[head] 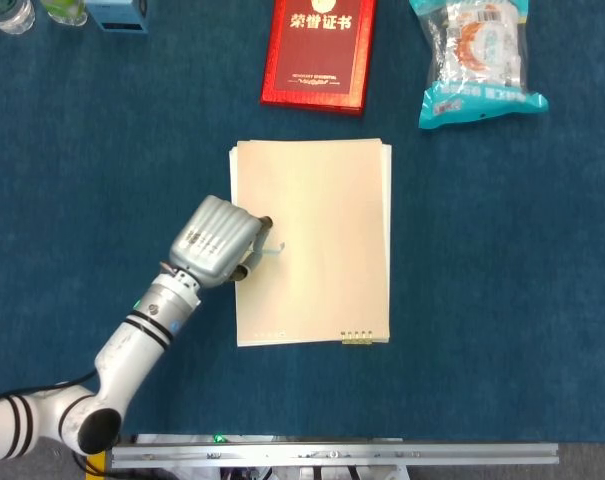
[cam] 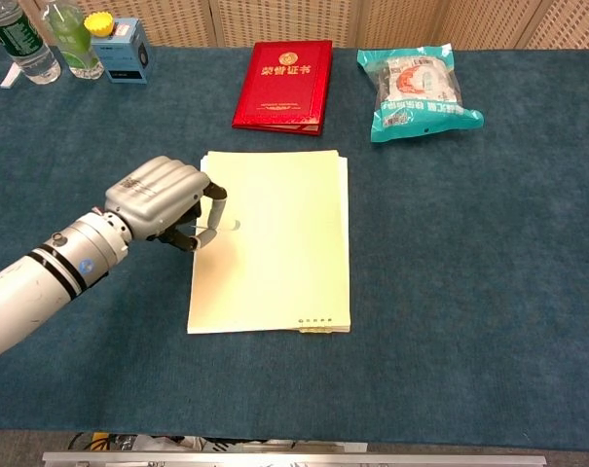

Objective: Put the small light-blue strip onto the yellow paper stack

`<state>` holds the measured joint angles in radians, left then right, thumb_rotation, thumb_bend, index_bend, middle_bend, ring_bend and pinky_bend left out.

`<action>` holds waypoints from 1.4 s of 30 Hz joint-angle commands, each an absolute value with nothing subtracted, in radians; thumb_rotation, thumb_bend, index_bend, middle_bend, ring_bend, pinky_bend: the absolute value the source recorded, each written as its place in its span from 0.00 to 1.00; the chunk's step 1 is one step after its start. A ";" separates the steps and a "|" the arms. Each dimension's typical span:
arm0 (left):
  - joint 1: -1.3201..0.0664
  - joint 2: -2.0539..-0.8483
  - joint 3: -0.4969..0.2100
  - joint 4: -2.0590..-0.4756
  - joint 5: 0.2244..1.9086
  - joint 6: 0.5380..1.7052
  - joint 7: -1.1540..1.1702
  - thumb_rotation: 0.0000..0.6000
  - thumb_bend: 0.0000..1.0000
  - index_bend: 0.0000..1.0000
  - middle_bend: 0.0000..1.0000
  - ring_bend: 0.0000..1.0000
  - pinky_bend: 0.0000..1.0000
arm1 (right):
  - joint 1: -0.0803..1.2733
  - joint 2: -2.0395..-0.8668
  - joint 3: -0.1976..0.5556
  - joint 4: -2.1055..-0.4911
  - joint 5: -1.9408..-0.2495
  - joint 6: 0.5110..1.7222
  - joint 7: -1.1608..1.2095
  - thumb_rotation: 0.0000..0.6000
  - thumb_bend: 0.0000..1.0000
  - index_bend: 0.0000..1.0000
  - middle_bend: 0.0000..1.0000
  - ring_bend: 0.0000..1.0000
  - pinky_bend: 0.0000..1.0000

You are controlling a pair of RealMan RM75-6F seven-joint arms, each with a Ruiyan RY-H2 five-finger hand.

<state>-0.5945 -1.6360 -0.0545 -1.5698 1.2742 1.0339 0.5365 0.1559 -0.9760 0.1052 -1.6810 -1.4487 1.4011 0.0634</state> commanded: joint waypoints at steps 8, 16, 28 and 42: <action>-0.626 -1.678 -0.061 -1.527 1.209 0.990 0.597 1.00 0.40 0.59 1.00 1.00 1.00 | 0.150 -0.977 0.103 -1.676 -1.448 1.406 0.071 1.00 0.09 0.15 0.26 0.12 0.23; -0.641 -1.663 -0.052 -1.555 1.153 0.970 0.648 1.00 0.40 0.55 1.00 1.00 1.00 | 0.147 -0.975 0.105 -1.676 -1.449 1.410 0.074 1.00 0.09 0.15 0.26 0.12 0.23; -0.664 -1.628 -0.032 -1.639 1.061 0.953 0.714 1.00 0.40 0.47 1.00 1.00 1.00 | 0.140 -0.971 0.105 -1.678 -1.451 1.421 0.076 1.00 0.09 0.15 0.26 0.12 0.23; -0.664 -1.607 -0.009 -1.707 1.061 0.995 0.708 1.00 0.40 0.45 1.00 1.00 1.00 | 0.135 -0.970 0.103 -1.676 -1.454 1.425 0.080 1.00 0.09 0.15 0.26 0.12 0.23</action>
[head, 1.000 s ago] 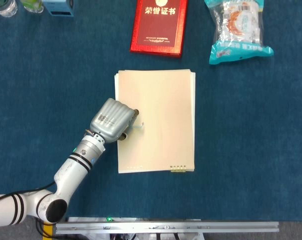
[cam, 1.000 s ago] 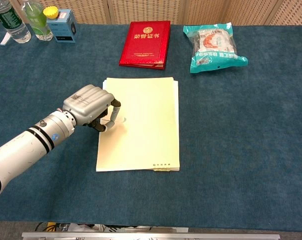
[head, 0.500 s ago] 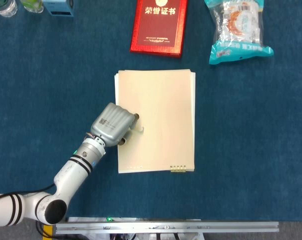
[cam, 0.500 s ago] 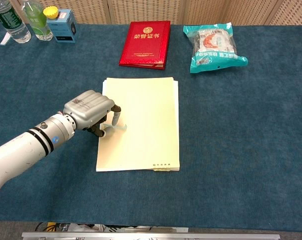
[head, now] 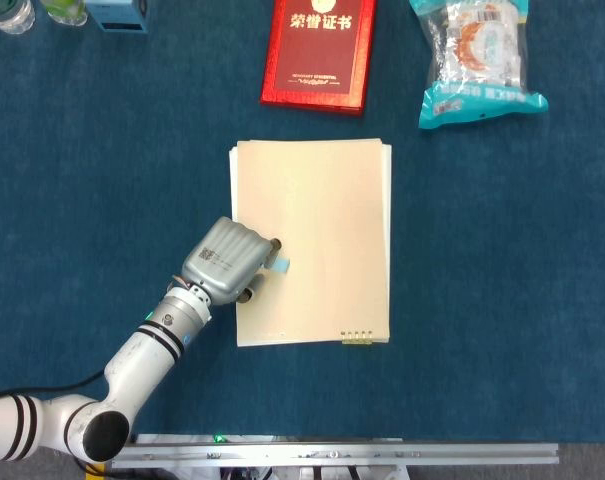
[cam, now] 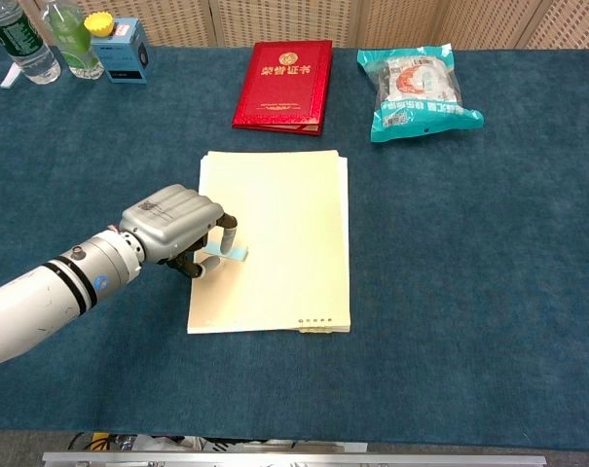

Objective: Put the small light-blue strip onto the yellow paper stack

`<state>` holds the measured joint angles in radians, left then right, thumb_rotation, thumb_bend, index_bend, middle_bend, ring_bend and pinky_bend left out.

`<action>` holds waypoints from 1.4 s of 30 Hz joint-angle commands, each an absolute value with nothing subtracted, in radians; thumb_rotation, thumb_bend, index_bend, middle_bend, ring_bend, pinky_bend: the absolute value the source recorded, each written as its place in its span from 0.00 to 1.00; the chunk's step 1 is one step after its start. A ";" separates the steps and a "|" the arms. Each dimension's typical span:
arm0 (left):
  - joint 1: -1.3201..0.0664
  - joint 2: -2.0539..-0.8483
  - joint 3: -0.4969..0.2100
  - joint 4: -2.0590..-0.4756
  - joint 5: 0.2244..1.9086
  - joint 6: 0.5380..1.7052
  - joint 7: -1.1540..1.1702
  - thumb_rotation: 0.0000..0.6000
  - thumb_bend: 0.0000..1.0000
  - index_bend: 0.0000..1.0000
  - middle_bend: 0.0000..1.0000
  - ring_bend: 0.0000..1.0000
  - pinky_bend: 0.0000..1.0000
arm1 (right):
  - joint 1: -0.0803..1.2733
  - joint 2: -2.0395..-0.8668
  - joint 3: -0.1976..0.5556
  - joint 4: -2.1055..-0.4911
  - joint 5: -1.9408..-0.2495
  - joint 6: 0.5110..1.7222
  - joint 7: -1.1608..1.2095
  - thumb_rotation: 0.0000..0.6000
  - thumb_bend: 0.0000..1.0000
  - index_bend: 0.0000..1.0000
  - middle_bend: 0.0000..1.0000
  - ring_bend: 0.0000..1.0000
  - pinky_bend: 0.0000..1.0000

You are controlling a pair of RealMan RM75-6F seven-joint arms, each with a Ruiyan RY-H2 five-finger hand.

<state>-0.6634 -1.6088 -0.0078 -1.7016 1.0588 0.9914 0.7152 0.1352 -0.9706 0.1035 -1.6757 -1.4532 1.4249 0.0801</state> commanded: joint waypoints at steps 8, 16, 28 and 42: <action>-0.678 -1.605 -0.009 -1.712 1.029 0.984 0.703 1.00 0.40 0.40 1.00 1.00 1.00 | 0.129 -0.967 0.102 -1.677 -1.453 1.431 0.084 1.00 0.09 0.15 0.26 0.12 0.23; -0.685 -1.602 0.004 -1.726 1.014 0.989 0.714 1.00 0.40 0.40 1.00 1.00 1.00 | 0.123 -0.965 0.101 -1.677 -1.454 1.436 0.090 1.00 0.09 0.15 0.26 0.12 0.23; -0.705 -1.619 0.003 -1.717 0.984 0.983 0.708 1.00 0.40 0.39 1.00 1.00 1.00 | 0.114 -0.961 0.101 -1.673 -1.451 1.443 0.096 1.00 0.09 0.16 0.26 0.12 0.23; -0.722 -1.647 0.016 -1.711 0.968 0.985 0.722 1.00 0.40 0.39 1.00 1.00 1.00 | 0.110 -0.962 0.102 -1.669 -1.448 1.444 0.098 1.00 0.09 0.15 0.26 0.12 0.23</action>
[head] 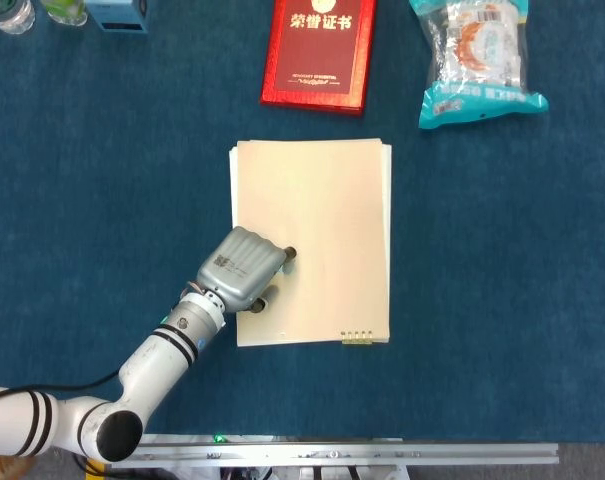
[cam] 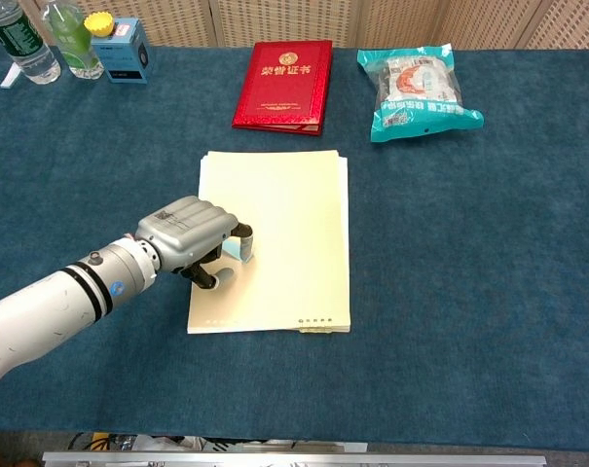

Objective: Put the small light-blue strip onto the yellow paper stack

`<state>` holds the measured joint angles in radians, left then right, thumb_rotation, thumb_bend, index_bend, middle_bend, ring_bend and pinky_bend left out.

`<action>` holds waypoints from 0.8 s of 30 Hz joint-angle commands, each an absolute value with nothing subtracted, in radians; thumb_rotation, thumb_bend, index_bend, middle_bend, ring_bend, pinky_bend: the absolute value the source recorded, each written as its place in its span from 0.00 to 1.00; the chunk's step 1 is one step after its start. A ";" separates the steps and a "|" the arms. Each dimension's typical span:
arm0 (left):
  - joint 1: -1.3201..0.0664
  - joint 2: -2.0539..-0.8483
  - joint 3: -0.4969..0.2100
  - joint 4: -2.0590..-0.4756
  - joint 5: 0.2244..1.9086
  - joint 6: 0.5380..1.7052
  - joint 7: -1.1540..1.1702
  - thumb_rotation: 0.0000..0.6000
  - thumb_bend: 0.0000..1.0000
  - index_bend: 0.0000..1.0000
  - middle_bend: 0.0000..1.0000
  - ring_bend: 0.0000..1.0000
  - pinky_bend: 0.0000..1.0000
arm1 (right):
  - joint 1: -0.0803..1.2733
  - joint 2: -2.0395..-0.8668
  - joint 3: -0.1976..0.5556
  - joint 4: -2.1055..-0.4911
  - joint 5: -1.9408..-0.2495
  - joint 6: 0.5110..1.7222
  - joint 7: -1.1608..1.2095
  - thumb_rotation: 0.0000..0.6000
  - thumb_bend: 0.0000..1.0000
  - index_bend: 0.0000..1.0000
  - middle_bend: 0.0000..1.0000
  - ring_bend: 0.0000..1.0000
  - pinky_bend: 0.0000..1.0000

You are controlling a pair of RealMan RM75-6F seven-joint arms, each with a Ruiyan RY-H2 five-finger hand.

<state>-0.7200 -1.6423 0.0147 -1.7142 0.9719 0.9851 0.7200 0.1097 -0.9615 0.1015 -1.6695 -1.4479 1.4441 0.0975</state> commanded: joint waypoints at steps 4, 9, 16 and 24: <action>-0.724 -1.654 0.019 -1.706 0.964 0.990 0.726 1.00 0.40 0.39 1.00 1.00 1.00 | 0.109 -0.962 0.102 -1.668 -1.450 1.446 0.098 1.00 0.09 0.15 0.26 0.12 0.23; -0.726 -1.658 0.026 -1.707 0.961 0.995 0.732 1.00 0.40 0.39 1.00 1.00 1.00 | 0.109 -0.962 0.103 -1.668 -1.451 1.447 0.100 1.00 0.09 0.16 0.26 0.12 0.23; -0.720 -1.657 0.026 -1.716 0.979 1.021 0.726 1.00 0.40 0.39 1.00 1.00 1.00 | 0.106 -0.961 0.104 -1.667 -1.452 1.450 0.104 1.00 0.09 0.15 0.26 0.12 0.23; -0.725 -1.667 0.032 -1.714 0.977 1.015 0.732 1.00 0.40 0.39 1.00 1.00 1.00 | 0.105 -0.962 0.105 -1.664 -1.452 1.451 0.108 1.00 0.09 0.15 0.26 0.12 0.23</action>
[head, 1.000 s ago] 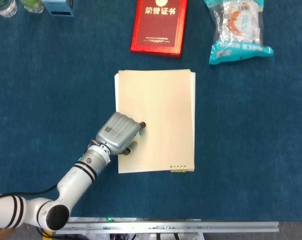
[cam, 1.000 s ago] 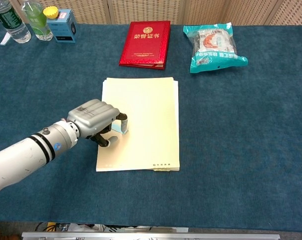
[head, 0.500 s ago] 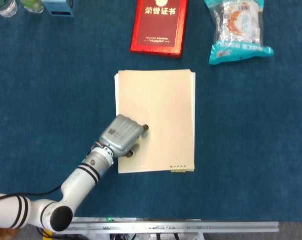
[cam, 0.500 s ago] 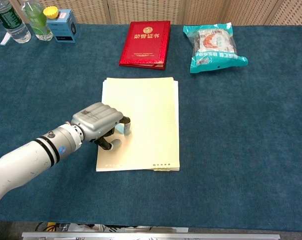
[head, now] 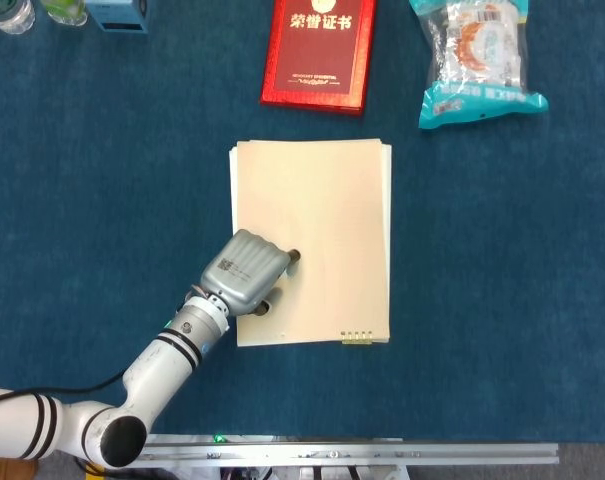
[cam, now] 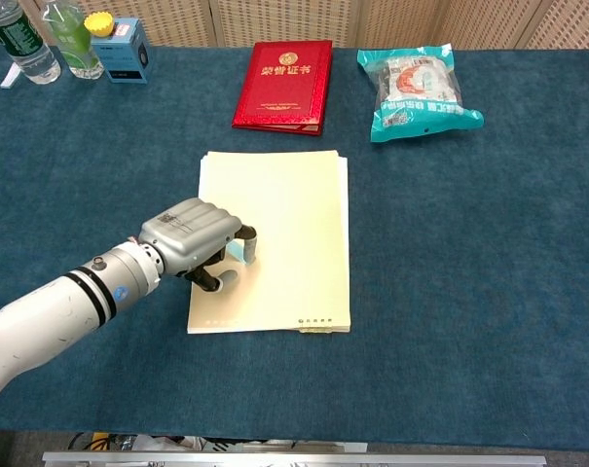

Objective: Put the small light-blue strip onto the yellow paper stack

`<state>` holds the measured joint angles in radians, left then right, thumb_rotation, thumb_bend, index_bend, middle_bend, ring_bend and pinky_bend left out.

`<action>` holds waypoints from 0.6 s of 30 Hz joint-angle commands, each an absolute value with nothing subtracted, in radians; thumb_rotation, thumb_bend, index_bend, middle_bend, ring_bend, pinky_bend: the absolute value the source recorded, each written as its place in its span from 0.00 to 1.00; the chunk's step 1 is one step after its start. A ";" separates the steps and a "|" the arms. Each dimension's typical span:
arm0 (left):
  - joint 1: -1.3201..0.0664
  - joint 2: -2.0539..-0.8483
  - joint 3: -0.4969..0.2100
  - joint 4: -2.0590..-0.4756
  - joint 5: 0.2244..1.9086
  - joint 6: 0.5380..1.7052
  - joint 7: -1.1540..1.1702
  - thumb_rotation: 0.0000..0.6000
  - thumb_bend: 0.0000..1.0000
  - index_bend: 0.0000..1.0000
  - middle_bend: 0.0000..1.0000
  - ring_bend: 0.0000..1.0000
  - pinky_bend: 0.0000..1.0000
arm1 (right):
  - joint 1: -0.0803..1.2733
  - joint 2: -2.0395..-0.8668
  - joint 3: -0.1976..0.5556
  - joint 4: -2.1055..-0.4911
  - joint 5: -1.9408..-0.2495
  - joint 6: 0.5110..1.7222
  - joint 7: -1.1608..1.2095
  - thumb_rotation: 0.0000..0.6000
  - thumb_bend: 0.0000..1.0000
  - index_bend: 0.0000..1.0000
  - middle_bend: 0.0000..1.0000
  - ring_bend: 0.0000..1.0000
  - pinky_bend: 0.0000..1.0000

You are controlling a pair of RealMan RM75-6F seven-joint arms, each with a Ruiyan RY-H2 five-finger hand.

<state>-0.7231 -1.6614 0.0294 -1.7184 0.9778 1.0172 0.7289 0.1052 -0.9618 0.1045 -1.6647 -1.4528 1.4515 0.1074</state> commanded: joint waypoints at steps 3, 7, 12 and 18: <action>-0.727 -1.677 0.033 -1.708 0.975 1.015 0.737 1.00 0.40 0.39 1.00 1.00 1.00 | 0.104 -0.960 0.105 -1.663 -1.452 1.453 0.109 1.00 0.09 0.16 0.26 0.12 0.23; -0.726 -1.683 0.032 -1.713 0.982 1.020 0.736 1.00 0.40 0.39 1.00 1.00 1.00 | 0.100 -0.958 0.105 -1.664 -1.451 1.456 0.112 1.00 0.09 0.15 0.26 0.12 0.23; -0.731 -1.685 0.034 -1.715 0.972 1.015 0.744 1.00 0.40 0.39 1.00 1.00 1.00 | 0.097 -0.958 0.105 -1.661 -1.450 1.459 0.116 1.00 0.09 0.15 0.26 0.12 0.23; -0.724 -1.670 0.029 -1.734 0.985 1.034 0.731 1.00 0.40 0.39 1.00 1.00 1.00 | 0.095 -0.958 0.105 -1.657 -1.452 1.462 0.120 1.00 0.09 0.16 0.26 0.12 0.23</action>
